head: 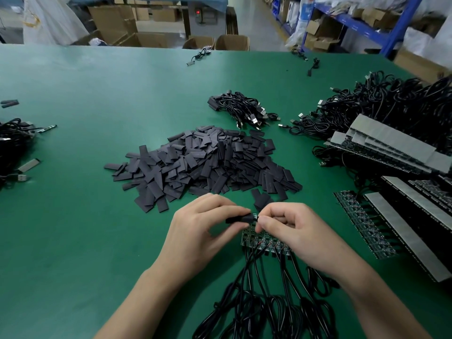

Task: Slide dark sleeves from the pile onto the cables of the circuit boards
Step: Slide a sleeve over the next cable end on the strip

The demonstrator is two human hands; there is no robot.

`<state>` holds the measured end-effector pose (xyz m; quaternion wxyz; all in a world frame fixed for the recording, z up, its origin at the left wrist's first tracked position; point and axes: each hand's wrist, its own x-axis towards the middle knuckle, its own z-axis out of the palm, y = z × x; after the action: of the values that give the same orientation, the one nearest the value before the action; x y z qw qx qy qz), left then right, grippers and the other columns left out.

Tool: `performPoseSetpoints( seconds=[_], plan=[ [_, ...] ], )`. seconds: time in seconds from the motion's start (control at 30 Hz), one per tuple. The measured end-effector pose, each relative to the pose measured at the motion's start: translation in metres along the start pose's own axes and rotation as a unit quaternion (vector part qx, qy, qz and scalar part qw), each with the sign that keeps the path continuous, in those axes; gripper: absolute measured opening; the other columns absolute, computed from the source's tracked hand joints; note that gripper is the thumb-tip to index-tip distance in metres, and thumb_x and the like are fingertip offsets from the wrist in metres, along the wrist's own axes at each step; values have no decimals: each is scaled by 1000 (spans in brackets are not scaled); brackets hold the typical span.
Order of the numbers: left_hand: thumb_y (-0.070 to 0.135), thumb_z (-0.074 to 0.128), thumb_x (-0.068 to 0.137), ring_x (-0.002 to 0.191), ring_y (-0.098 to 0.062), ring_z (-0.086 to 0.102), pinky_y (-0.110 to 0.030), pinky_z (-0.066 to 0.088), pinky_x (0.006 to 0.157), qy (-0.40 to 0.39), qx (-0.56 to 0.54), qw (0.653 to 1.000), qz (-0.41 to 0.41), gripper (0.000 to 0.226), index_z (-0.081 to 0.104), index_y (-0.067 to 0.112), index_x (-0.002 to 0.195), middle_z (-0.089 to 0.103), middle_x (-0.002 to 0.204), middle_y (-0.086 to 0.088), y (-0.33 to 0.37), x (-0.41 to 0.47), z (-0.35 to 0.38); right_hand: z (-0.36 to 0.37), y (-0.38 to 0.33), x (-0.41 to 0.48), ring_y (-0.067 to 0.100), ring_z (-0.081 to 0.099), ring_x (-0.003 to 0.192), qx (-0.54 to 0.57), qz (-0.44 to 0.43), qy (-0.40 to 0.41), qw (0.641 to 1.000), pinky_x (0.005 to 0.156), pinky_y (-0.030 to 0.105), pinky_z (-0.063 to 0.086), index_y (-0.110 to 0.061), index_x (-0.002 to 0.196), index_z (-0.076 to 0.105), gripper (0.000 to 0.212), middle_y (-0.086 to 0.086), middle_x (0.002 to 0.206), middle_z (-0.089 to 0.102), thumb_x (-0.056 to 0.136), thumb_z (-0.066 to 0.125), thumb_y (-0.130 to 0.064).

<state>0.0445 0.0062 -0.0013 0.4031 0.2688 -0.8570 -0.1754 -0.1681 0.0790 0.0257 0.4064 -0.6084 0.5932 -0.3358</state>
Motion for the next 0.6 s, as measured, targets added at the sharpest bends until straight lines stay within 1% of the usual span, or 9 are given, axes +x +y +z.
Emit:
performPoseSetpoints(
  seconds=[0.07,0.17,0.2,0.27,0.33,0.4,0.43,0.5,0.6],
  plan=[
    [34,75,94,91,-7,66,-30,56,78,-1,4,1000,4,21,80,19,108,70,99,10,0,0,0,1,0,0,3,42,58,3,1,0,1000,60,21,35,-31,86,72,31,-8,64,57,87,54,-56],
    [33,76,94,91,-8,66,-29,55,78,-4,14,1000,20,20,80,19,108,70,99,9,-1,0,-1,2,1,0,7,47,63,3,6,-7,1000,64,29,38,-30,87,72,33,3,70,63,86,54,-57],
    [33,75,95,91,-8,66,-29,55,78,-4,15,1000,23,20,80,19,108,70,99,9,-1,1,-1,2,1,0,6,45,61,5,7,-9,1000,62,28,37,-29,87,72,33,1,67,61,86,54,-57],
    [33,75,95,91,-8,66,-30,55,79,-1,11,1000,22,20,80,18,108,70,99,9,-1,1,-1,1,1,0,6,39,58,16,9,-16,1000,57,22,32,-28,87,72,34,-7,62,53,86,54,-57],
    [32,76,94,91,-8,66,-30,55,78,3,6,1000,21,20,80,18,108,71,99,8,-1,0,-1,1,1,0,8,35,56,31,10,-17,999,54,22,28,-27,86,72,34,-10,61,49,86,55,-56],
    [31,77,94,90,-8,66,-29,55,77,8,7,1000,24,19,80,18,108,71,98,9,-1,0,-1,1,1,0,8,33,56,38,11,-16,999,53,22,28,-26,85,72,34,-10,60,48,85,56,-57],
    [31,77,94,90,-8,66,-28,55,78,10,11,999,28,19,80,18,107,71,98,9,-1,0,-1,1,2,0,8,33,56,39,12,-15,999,54,23,28,-27,85,72,34,-10,60,49,85,56,-57],
    [31,78,93,88,-8,65,-26,54,78,15,20,999,35,18,80,19,107,71,97,8,-1,0,-1,3,3,0,11,33,57,36,13,-12,999,57,29,29,-27,87,72,34,-8,61,50,86,56,-57],
    [32,78,94,87,-10,65,-26,54,78,12,29,998,49,18,80,19,106,70,96,7,-2,1,0,6,4,1,20,36,61,39,16,-15,999,62,37,32,-27,87,73,32,-2,65,53,87,56,-55]
  ],
)
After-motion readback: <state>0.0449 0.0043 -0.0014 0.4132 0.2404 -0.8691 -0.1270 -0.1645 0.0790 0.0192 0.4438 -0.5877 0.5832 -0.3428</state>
